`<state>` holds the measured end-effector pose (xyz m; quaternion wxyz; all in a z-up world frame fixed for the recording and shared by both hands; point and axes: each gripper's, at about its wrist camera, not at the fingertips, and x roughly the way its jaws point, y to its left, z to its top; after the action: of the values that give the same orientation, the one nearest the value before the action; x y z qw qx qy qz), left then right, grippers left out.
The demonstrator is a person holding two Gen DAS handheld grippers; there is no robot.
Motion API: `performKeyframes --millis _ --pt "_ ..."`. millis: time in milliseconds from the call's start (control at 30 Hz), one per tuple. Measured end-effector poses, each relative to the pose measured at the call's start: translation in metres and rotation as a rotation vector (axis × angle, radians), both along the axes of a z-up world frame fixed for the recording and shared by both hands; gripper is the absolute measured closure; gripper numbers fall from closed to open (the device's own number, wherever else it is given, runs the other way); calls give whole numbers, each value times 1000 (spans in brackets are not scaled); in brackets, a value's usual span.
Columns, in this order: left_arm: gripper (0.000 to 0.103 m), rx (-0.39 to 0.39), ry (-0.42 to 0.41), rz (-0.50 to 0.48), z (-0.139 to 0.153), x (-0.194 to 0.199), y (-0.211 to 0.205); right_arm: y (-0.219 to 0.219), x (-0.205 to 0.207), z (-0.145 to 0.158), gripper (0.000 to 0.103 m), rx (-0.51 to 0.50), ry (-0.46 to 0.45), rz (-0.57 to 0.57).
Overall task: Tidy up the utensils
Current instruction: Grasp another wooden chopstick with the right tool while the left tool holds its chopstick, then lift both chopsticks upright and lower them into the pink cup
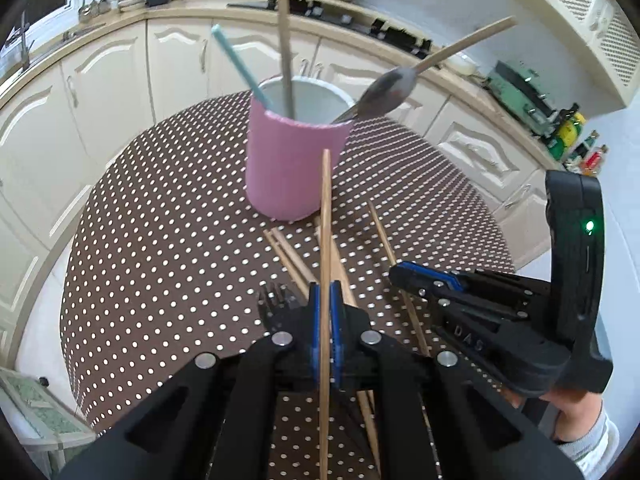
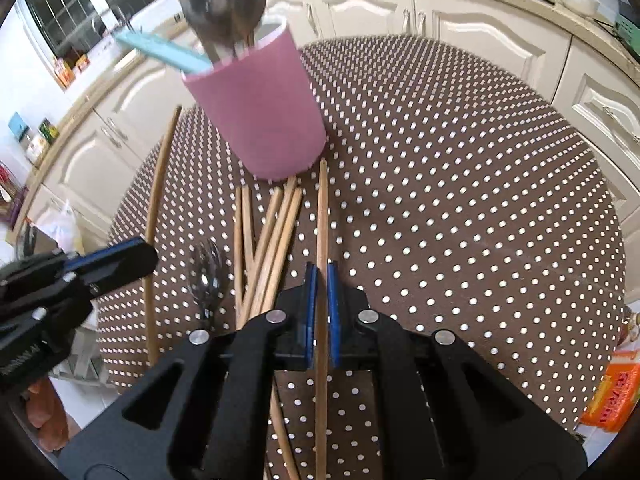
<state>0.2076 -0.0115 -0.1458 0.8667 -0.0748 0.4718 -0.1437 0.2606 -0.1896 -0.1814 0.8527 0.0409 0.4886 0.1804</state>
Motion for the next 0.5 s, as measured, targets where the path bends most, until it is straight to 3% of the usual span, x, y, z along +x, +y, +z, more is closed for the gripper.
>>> performKeyframes --millis 233,500 --pt "98 -47 -128 -21 32 -19 2 -24 -31 41 97 148 -187 13" --pt "98 -57 -244 -27 61 -34 2 -30 -63 89 97 251 -386 41"
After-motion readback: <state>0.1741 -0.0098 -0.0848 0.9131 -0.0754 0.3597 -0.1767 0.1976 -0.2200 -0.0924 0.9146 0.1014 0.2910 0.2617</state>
